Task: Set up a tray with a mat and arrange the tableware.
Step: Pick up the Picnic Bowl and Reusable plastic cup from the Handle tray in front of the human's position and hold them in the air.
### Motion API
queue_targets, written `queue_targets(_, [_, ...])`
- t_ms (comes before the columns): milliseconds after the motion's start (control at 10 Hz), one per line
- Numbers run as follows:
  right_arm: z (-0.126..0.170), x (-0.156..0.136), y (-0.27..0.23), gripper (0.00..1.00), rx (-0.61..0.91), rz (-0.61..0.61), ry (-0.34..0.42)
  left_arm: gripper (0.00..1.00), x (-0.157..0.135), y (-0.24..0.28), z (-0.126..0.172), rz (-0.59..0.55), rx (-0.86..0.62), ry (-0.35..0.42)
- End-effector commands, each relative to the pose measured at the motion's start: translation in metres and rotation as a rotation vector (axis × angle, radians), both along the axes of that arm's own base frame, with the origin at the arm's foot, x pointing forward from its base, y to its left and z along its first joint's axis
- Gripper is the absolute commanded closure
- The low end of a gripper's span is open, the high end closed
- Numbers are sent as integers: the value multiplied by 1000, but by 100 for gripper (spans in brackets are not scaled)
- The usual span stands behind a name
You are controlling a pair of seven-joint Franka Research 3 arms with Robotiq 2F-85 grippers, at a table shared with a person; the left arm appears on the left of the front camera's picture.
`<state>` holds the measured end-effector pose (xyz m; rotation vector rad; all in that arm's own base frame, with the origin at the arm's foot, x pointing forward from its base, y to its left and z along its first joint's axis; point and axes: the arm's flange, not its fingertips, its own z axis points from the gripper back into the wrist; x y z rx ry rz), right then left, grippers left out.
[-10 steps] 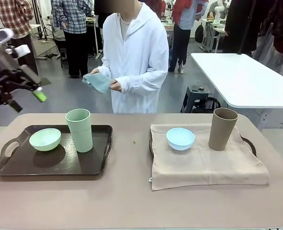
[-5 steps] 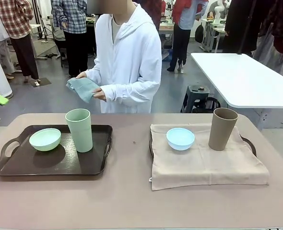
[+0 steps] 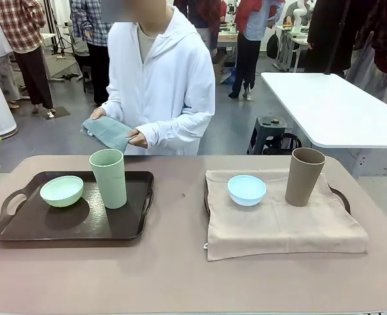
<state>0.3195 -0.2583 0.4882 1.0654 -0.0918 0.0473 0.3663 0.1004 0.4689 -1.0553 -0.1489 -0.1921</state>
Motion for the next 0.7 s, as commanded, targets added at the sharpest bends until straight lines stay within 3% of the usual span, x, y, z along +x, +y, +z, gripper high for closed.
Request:
queue_targets(0, [-8,-9,-11,0,44,-24,-5,0,0,2,4,60,-43,-22])
queue_targets(400, [-20,-17,-25,0,51,-76,7,0,-10,2,7,102,-18,2])
queue_targets(600, [-19,-23,-27,0,36,-73,34,0,-3,12,6,67,-35,-16])
